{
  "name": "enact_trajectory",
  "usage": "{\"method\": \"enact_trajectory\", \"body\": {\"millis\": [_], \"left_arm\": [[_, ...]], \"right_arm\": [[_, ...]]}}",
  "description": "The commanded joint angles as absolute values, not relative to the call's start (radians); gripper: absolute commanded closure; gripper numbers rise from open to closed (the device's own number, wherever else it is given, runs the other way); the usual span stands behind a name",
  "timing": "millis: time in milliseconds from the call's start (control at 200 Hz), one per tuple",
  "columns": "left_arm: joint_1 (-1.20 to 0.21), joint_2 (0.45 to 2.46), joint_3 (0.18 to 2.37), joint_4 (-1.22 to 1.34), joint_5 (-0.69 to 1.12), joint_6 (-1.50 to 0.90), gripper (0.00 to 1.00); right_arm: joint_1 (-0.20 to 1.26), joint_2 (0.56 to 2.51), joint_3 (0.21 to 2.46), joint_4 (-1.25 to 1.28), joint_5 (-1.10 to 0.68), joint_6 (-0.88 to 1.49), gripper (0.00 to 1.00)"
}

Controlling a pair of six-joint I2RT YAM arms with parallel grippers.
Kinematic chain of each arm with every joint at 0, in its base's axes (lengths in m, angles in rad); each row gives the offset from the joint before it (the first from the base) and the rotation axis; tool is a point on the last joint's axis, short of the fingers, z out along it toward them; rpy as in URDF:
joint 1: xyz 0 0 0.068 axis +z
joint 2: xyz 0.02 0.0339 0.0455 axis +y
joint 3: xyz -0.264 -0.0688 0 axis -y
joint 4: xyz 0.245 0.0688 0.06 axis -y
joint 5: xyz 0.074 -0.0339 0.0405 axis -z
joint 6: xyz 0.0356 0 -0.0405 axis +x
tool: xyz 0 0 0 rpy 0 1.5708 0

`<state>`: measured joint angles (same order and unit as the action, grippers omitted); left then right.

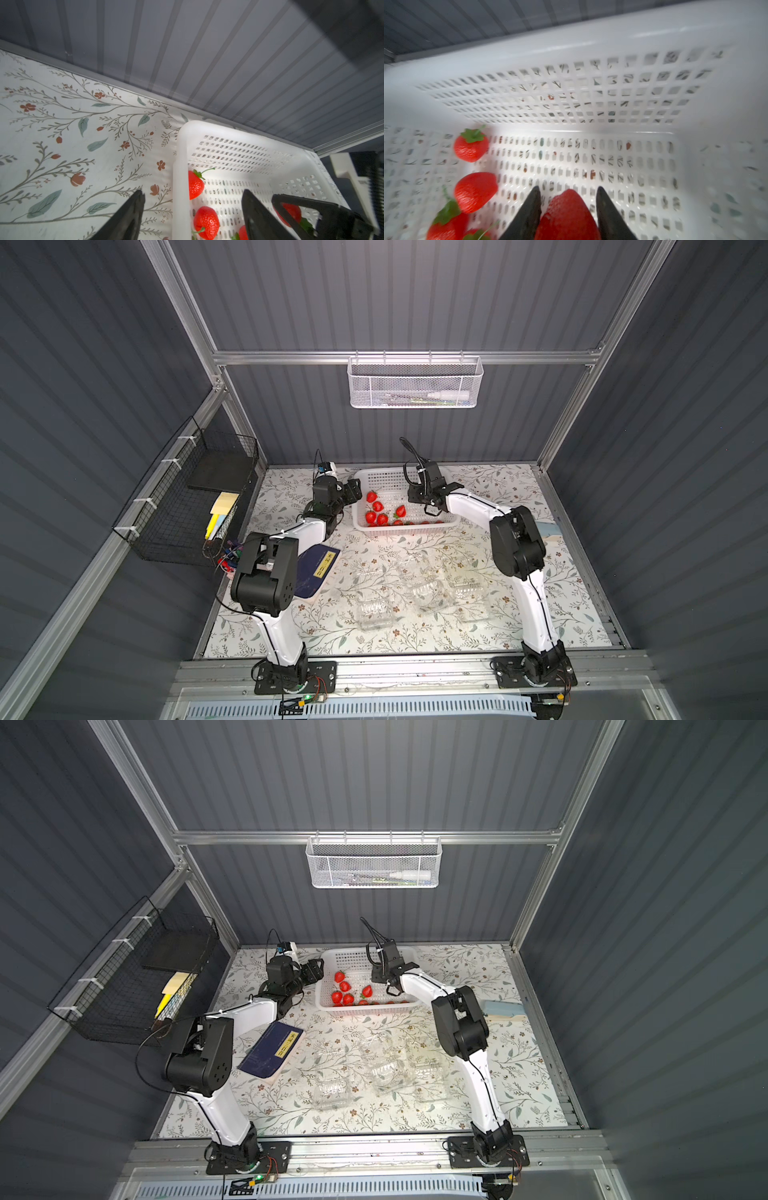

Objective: Pack strawberries into containers
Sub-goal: Pick up the strawberry from the basket, then place the strawberry in the packing box.

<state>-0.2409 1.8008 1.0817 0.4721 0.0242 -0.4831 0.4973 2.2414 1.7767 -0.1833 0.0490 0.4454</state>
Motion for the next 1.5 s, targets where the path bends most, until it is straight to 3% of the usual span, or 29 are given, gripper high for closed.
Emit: {"method": "enact_trajectory", "body": {"millis": [0, 300, 620, 810, 1411, 1496], "left_arm": [[-0.257, 1.732, 1.044, 0.505, 0.039, -0.498, 0.24], [-0.312, 1.662, 1.017, 0.493, 0.033, -0.503, 0.23], [-0.389, 1.660, 1.034, 0.472, 0.002, -0.510, 0.23], [-0.416, 1.654, 1.041, 0.471, -0.018, -0.522, 0.23], [-0.428, 1.638, 1.053, 0.430, -0.046, -0.515, 0.23], [-0.428, 1.637, 1.058, 0.430, -0.042, -0.517, 0.23]], "right_arm": [[0.499, 2.100, 1.674, -0.146, 0.024, 0.465, 0.79], [0.569, 1.674, 1.299, -0.255, 0.052, 0.505, 0.80], [0.788, 1.297, 0.957, -0.479, 0.085, 0.565, 0.80], [0.877, 1.301, 0.838, -0.459, 0.049, 0.638, 0.80], [1.015, 1.527, 0.799, -0.394, 0.020, 0.652, 0.75], [1.026, 1.526, 0.790, -0.383, 0.014, 0.648, 0.65]]}}
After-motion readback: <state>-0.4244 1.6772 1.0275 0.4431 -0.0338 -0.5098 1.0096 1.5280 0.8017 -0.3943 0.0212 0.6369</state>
